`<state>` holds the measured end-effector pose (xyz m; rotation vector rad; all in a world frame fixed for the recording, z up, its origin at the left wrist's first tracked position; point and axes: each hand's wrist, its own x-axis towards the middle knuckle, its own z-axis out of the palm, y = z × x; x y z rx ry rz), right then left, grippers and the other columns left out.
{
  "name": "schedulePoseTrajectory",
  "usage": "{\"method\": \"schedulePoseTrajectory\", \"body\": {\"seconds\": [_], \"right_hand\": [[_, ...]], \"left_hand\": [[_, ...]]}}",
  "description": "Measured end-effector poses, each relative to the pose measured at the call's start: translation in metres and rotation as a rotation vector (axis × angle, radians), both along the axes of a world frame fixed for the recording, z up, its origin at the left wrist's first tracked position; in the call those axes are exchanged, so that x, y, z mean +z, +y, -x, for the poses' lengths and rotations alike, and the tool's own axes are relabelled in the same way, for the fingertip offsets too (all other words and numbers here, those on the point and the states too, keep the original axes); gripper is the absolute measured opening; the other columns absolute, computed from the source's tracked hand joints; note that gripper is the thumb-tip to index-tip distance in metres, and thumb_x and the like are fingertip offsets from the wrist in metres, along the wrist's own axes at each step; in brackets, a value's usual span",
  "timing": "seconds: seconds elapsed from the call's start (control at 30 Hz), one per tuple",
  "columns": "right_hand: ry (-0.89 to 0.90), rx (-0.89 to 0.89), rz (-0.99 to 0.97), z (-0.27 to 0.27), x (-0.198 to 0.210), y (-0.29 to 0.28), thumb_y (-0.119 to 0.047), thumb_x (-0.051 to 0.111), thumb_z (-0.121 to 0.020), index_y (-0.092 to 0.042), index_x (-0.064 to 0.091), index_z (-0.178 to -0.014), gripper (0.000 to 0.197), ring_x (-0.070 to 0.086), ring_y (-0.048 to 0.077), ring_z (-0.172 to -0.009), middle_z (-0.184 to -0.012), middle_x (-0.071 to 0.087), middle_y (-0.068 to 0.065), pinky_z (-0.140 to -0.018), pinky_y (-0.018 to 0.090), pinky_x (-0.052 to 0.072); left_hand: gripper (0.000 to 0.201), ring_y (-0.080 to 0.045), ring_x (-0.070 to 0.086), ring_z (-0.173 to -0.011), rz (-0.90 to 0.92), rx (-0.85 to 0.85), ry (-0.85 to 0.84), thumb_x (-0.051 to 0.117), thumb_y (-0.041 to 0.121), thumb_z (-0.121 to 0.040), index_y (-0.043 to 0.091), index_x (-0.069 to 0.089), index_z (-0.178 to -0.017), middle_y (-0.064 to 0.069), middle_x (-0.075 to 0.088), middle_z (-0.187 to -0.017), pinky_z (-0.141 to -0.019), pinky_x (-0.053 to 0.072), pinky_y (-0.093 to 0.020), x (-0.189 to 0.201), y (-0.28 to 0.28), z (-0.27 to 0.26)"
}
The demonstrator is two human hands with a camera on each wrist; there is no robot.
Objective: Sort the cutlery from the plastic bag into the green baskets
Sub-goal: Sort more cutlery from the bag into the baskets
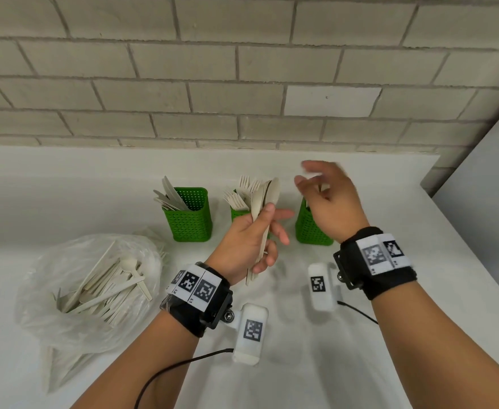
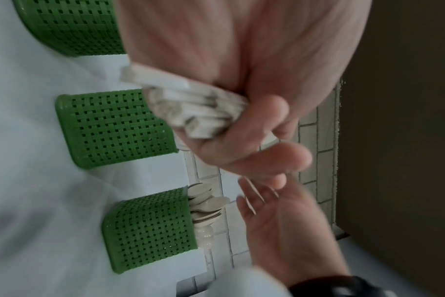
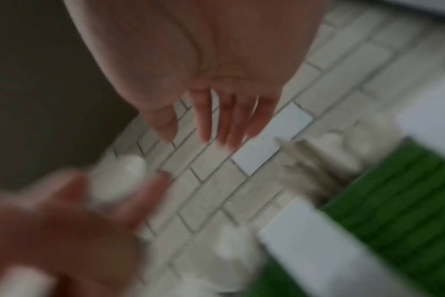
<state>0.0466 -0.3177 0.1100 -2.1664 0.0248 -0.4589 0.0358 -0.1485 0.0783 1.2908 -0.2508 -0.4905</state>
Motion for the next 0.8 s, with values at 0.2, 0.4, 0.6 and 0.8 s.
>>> {"method": "schedulePoseTrajectory", "body": {"seconds": [0.2,0.4,0.6,0.8], "right_hand": [[0.069,0.223,-0.457,0.010,0.007,0.026,-0.004,0.067,-0.088,-0.007,0.073,-0.089,0.007,0.071,0.016,-0.066,-0.078,0.074,0.006,-0.065,0.025,0.057],[-0.034,0.112,-0.414,0.008,0.002,0.024,-0.006,0.066,-0.089,-0.020,0.074,-0.085,0.016,0.060,0.011,-0.059,-0.072,0.069,0.018,-0.064,0.026,0.054],[0.017,0.180,-0.357,0.006,0.007,0.028,-0.006,0.066,-0.090,-0.013,0.072,-0.098,0.013,0.060,0.007,-0.060,-0.078,0.069,0.011,-0.065,0.021,0.053],[0.051,0.142,-0.191,0.003,0.007,0.037,-0.012,0.059,-0.095,-0.013,0.069,-0.094,0.010,0.060,0.007,-0.059,-0.082,0.069,0.008,-0.060,0.024,0.052]], "left_hand": [[0.063,-0.014,0.044,-0.033,0.038,-0.013,-0.001,0.042,0.048,-0.093,-0.007,0.060,-0.116,-0.011,0.057,-0.070,-0.031,0.033,-0.018,0.003,0.005,0.003],[0.039,-0.019,0.062,-0.048,0.043,0.082,0.046,0.041,0.036,-0.101,0.004,0.060,-0.113,-0.005,0.070,-0.082,-0.037,0.048,-0.026,0.001,0.014,0.001],[0.031,-0.025,0.065,-0.052,-0.062,0.137,-0.005,0.046,0.032,-0.102,0.008,0.061,-0.115,-0.011,0.073,-0.091,-0.043,0.052,-0.031,0.002,0.020,-0.002],[0.044,-0.028,0.069,-0.060,-0.104,0.062,-0.056,0.038,0.040,-0.102,0.006,0.058,-0.122,-0.013,0.072,-0.094,-0.038,0.051,-0.028,0.002,0.022,0.000]]}}
